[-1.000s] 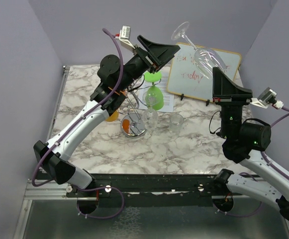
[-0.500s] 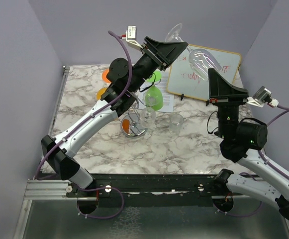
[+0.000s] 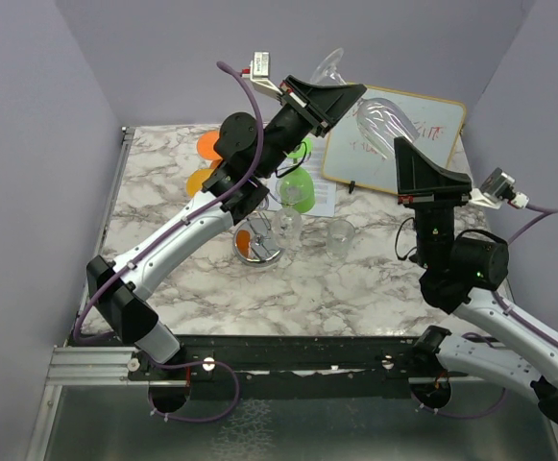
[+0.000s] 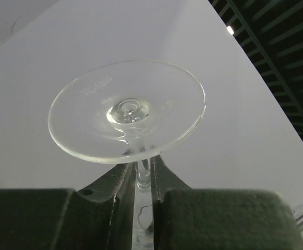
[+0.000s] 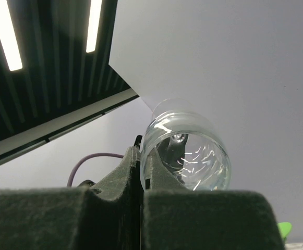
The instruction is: Place the wine glass upside down on the wine glass rack
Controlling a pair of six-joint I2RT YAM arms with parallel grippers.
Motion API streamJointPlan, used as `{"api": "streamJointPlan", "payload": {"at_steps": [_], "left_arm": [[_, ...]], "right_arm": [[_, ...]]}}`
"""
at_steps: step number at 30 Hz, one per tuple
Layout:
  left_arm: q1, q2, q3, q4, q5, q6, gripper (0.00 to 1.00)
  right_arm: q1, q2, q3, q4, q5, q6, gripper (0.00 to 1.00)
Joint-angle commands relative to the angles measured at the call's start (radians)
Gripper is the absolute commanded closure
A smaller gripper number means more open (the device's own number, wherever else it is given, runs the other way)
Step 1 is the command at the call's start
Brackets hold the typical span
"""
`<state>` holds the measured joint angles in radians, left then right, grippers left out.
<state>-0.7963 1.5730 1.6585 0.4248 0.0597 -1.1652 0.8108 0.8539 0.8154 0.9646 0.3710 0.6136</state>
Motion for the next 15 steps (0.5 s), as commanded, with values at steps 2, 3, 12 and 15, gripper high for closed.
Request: {"api": "streamJointPlan", "payload": {"at_steps": [2,3,12,15], "left_arm": [[-0.009,-0.003,0.031,0.053,0.023,0.028,0.99],[-0.010,-0.004,0.031,0.055,0.024,0.034,1.00],[-0.010,-0.059,0.007,0.066,0.043,0.201,1.00],[-0.009,-0.079,0.019,0.064,0.088,0.287,1.00]], "right_arm": [[0.006,-0.019,-0.043,0.076,-0.057,0.006,0.99],[0.006,-0.018,-0.044,0.071,-0.064,0.006,0.99],[0.007,-0.062,-0.082,0.005,0.013,0.038,0.56],[0.007,-0.083,-0.096,-0.010,0.027,0.030,0.43]]}}
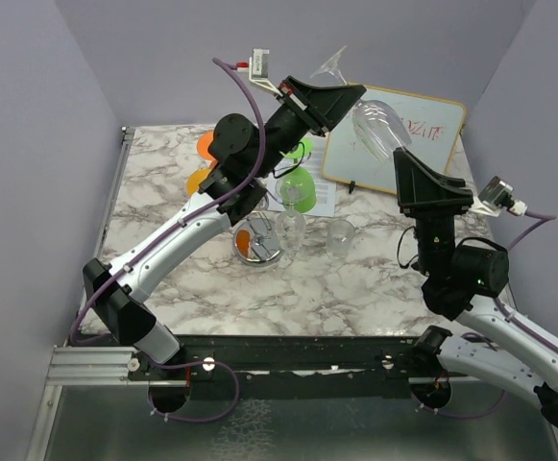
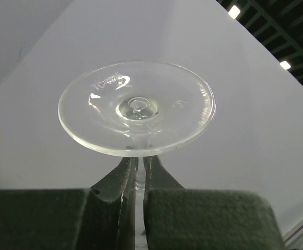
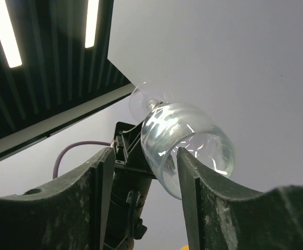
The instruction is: Place the wine glass upside down on the wine glass rack
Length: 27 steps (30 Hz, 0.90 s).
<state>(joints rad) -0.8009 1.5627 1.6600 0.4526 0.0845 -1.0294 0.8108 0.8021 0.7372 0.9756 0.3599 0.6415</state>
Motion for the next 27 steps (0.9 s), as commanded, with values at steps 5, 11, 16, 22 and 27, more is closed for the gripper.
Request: {"api": "streamJointPlan", "payload": {"at_steps": [5,11,16,22,27], "left_arm": [[0.018,-0.112,0.028,-0.036,0.160,0.271,1.00],[0.033,-0.137,0.120,-0.247,0.274,0.417,1.00],[0.034,-0.164,0.221,-0.528,0.279,0.548,1.00],[0.035,-0.275,0.229,-0.794,0.268,0.679,1.00],[0.035,-0.409,0.122,-0.960,0.217,0.747,1.00]], "right_arm": [[0.007,-0.064,-0.032,-0.063,0.052,-0.062,0.37],[0.007,-0.118,-0.010,-0.167,0.087,-0.174,0.37],[0.007,-0.156,0.005,-0.241,0.117,-0.259,0.37],[0.007,-0.175,0.012,-0.327,0.198,-0.251,0.37],[0.007,-0.168,0.030,-0.378,0.238,-0.241,0.38]]}}
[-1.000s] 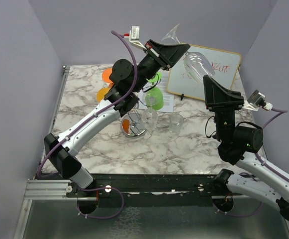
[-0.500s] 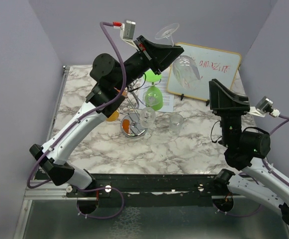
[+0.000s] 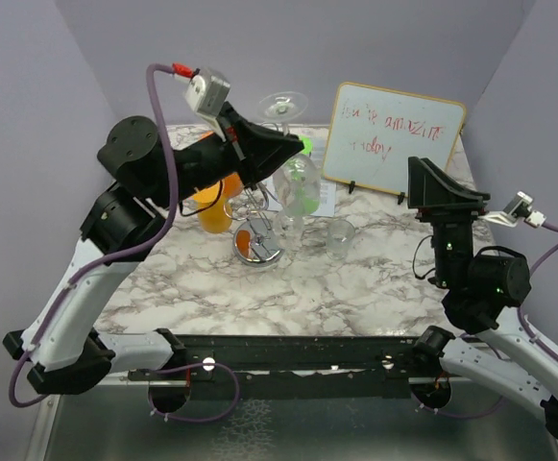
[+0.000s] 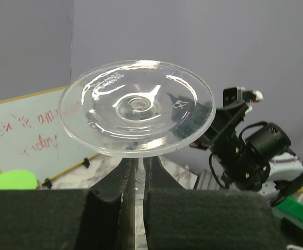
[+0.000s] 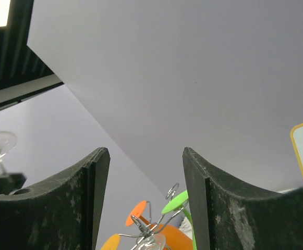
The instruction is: Place the wine glass upside down on the wine glass rack
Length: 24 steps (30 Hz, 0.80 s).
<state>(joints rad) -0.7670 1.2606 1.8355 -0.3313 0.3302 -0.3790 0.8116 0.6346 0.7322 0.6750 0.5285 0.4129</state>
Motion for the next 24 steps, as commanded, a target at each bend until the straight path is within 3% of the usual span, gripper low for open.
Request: {"api": "streamJointPlan", "payload": {"at_steps": [1,8,13,15,19,24], "left_arm": [[0.001,-0.134,-0.076,-0.206,-0.045,0.103,1.00],[0.001,-0.271,-0.265,-0.243,0.037,0.089,1.00],[0.001,-0.335,-0.434,-0.239,0.060,0.142,1.00],[0.001,-0.348,-0.486,-0.233,0.035,0.157,1.00],[0.001,-0.361,-0.542,-0.212,-0.004,0.175,1.00],[0.001,-0.419,-0.645,-0.137,-0.035,0.215,1.00]], "right_arm": [[0.005,0.001,0.037,-0.085,0.074,-0.014,0.38],[0.006,0.017,0.045,-0.105,0.088,0.001,0.38],[0.005,0.061,0.119,-0.213,0.036,-0.003,0.38],[0.006,0.111,0.198,-0.295,-0.072,-0.070,0.38],[0.005,0.244,0.446,-0.637,-0.302,-0.177,0.38],[0.006,0.366,0.602,-0.876,-0.540,-0.167,0.37]]}}
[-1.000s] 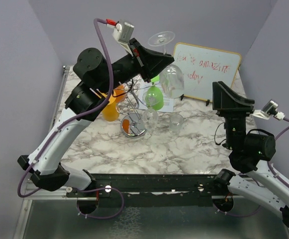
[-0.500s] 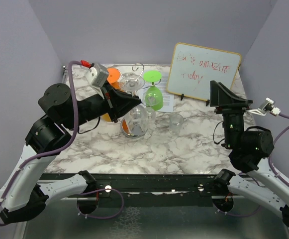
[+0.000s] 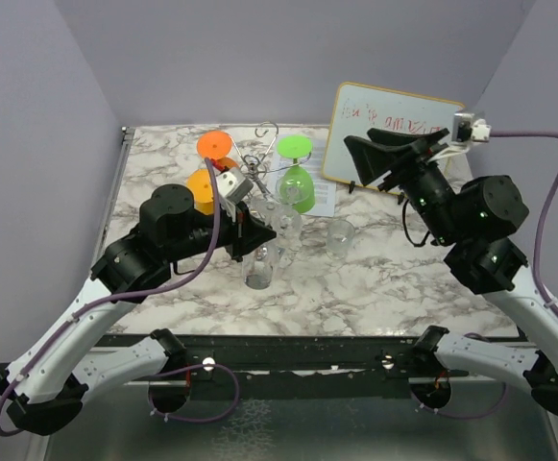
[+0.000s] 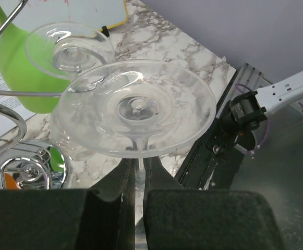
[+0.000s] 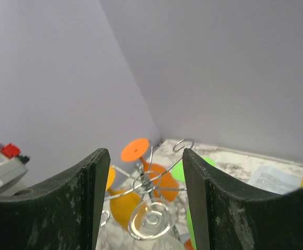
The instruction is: Place the wine glass upside down on the wine glass rack
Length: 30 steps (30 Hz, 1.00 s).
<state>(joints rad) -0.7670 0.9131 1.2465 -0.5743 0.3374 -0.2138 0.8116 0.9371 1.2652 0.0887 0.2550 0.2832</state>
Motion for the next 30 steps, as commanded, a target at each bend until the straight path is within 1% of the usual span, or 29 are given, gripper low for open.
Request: {"api": "streamJointPlan", "payload": {"at_steps": [1,4,8,10,12,15,23,27,30], "left_arm": [[0.000,-0.084,-0.077,0.124,-0.049,0.058,1.00],[0.001,-0.118,-0.137,0.174,-0.081,0.086,1.00],[0.001,-0.168,-0.216,0.240,-0.106,0.119,1.00],[0.001,-0.187,-0.253,0.271,-0.113,0.127,1.00],[0.000,-0.203,-0.280,0.296,-0.124,0.133,1.00],[0.001,-0.224,-0.318,0.342,-0.150,0.140,1.00],[0.001,-0.236,-0.352,0.394,-0.173,0.174,1.00],[0.001,-0.254,-0.372,0.423,-0.174,0.177,1.00],[0.000,-0.261,-0.374,0.426,-0.169,0.179,1.00]], "right_arm": [[0.006,0.085,0.087,-0.312,-0.327,-0.019,0.36],[0.006,0.149,0.119,-0.333,-0.429,0.096,0.36],[0.006,0.209,0.118,-0.292,-0.489,0.291,0.36],[0.006,0.231,0.115,-0.263,-0.550,0.365,0.36],[0.006,0.247,0.107,-0.238,-0.570,0.443,0.36],[0.006,0.266,0.097,-0.227,-0.582,0.513,0.39],[0.006,0.310,0.100,-0.255,-0.623,0.573,0.44],[0.006,0.321,0.104,-0.278,-0.625,0.579,0.44],[0.006,0.337,0.107,-0.271,-0.663,0.600,0.44]]}}
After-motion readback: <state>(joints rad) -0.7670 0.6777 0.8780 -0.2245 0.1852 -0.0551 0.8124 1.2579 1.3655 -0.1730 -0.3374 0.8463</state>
